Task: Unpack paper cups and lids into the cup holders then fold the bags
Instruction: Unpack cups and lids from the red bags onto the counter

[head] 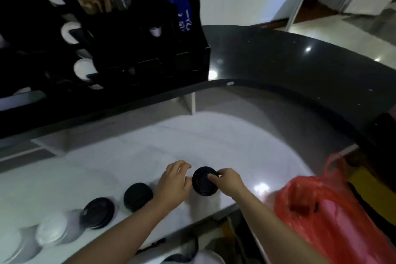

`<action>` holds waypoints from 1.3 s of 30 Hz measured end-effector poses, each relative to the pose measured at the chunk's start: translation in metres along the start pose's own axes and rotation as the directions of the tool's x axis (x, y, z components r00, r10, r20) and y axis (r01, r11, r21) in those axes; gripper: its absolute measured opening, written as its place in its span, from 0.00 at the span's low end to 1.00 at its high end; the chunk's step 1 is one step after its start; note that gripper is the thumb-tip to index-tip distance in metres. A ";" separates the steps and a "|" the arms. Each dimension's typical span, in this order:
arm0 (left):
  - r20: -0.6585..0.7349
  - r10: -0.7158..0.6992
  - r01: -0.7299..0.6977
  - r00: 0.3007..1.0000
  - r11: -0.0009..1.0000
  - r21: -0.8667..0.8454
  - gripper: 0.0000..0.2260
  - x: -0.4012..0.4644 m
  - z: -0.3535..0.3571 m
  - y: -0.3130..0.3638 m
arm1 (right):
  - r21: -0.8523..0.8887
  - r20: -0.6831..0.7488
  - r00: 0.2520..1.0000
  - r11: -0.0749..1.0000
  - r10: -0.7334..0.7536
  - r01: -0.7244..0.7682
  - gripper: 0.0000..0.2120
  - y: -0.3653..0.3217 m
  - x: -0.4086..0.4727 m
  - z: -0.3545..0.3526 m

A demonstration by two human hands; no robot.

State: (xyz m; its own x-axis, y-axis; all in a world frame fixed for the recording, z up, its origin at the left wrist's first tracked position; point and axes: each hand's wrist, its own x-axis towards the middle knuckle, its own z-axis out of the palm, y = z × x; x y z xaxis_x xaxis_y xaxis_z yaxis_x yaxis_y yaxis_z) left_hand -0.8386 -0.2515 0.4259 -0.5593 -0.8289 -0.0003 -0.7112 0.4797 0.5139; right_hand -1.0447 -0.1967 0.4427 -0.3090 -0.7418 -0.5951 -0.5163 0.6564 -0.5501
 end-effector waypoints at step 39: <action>0.494 0.166 -0.061 0.854 0.973 -0.221 0.30 0.082 0.140 0.277 | 0.447 -0.523 0.727 0.870 0.444 -0.210 0.12 0.227 -0.114 -0.105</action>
State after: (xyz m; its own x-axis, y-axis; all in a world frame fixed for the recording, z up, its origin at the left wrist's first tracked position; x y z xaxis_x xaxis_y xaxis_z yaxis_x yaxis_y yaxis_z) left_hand -1.1410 -0.1460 0.4477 -0.8055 -0.4860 -0.3391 -0.5641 0.4537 0.6899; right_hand -1.2102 0.0228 0.4473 -0.8721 -0.3198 -0.3704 -0.0275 0.7877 -0.6154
